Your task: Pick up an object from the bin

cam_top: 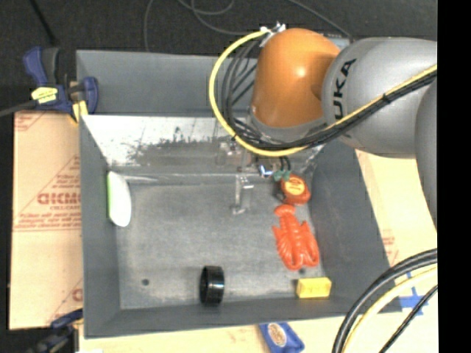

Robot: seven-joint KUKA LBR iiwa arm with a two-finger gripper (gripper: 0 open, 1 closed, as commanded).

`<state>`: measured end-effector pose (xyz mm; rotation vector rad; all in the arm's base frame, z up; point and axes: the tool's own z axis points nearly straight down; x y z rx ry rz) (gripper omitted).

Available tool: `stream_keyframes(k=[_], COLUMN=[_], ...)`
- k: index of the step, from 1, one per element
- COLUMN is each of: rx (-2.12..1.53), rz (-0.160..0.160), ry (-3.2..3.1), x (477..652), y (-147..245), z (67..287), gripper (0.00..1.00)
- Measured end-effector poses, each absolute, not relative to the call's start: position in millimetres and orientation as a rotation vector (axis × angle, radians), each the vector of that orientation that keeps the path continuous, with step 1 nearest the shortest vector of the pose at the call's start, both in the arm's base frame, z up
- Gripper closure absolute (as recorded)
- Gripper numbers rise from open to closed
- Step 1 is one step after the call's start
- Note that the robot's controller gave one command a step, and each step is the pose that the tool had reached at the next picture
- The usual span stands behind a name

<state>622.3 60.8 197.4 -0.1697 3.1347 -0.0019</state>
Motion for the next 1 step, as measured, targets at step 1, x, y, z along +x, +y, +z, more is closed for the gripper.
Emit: stream_keyframes(k=[1], rx=[0.109], rz=[0.001], ry=[3.135], x=[606.6], y=[65.4], z=[196.6], gripper=[0.0])
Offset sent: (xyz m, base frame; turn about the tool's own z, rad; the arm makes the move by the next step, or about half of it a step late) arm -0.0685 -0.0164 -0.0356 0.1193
